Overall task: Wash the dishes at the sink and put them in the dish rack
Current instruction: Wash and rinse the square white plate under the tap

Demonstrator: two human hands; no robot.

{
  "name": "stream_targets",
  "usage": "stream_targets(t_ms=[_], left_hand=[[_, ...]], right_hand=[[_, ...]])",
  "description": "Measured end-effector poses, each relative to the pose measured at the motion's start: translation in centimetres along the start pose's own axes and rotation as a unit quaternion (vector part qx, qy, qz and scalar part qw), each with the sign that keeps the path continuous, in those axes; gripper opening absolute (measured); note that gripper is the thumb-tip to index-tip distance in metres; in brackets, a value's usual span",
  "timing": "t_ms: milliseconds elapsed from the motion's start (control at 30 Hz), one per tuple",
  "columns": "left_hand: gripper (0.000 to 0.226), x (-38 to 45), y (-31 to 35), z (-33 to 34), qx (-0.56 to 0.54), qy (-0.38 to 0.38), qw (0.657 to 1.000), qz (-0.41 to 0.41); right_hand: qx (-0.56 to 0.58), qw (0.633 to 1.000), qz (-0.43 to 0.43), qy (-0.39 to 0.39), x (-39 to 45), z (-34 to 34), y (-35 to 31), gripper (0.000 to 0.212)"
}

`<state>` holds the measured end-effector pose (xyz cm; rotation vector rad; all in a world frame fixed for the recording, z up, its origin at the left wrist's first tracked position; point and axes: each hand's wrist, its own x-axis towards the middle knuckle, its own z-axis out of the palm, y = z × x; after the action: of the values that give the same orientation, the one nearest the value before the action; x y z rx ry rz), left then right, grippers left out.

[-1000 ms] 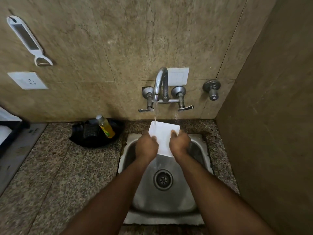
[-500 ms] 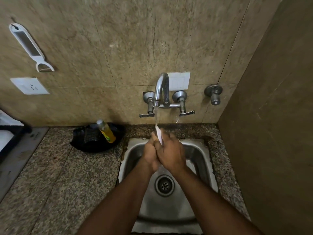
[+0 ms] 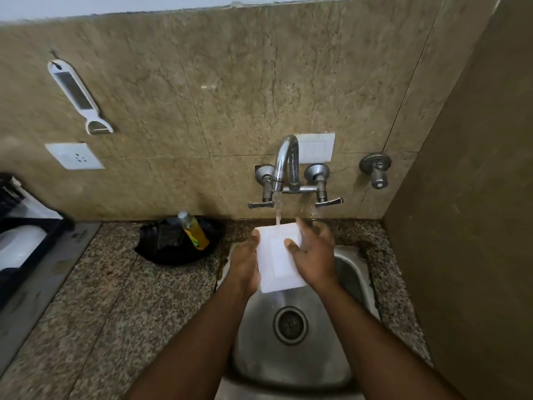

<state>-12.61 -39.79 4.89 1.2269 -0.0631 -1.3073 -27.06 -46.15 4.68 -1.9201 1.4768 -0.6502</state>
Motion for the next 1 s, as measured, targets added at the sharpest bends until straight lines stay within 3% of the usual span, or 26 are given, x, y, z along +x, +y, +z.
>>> stream_targets(t_ms=[133, 300, 400, 467, 600, 800, 1000], left_hand=[[0.044, -0.5, -0.2, -0.7, 0.011, 0.008, 0.999, 0.030], [0.041, 0.8, -0.9, -2.0, -0.016, 0.107, 0.994, 0.033], [0.027, 1.1, 0.0, -2.1, -0.036, 0.124, 0.990, 0.049], [0.024, 1.1, 0.7, -1.8, -0.040, 0.121, 0.990, 0.059], [0.019, 0.9, 1.6, -1.0, 0.024, 0.052, 0.995, 0.085], [0.043, 0.5, 2.0, 0.5, 0.174, -0.030, 0.980, 0.090], [0.066, 0.2, 1.2, 1.1, 0.225, -0.091, 0.965, 0.098]], right_hand=[[0.240, 0.965, 0.070, -0.078, 0.0, -0.6, 0.0, 0.066], [0.312, 0.939, 0.086, -0.115, -0.1, -0.2, -1.1, 0.072], [0.310, 0.930, 0.132, -0.144, 0.4, -0.2, -1.5, 0.072], [0.317, 0.922, 0.157, -0.160, 0.6, -0.2, -1.4, 0.060], [0.374, 0.898, 0.190, -0.132, 1.1, -0.7, -1.3, 0.041], [0.500, 0.819, 0.272, -0.074, 1.3, -1.3, 0.2, 0.049], [0.531, 0.781, 0.327, -0.048, 1.0, -1.3, 1.5, 0.049]])
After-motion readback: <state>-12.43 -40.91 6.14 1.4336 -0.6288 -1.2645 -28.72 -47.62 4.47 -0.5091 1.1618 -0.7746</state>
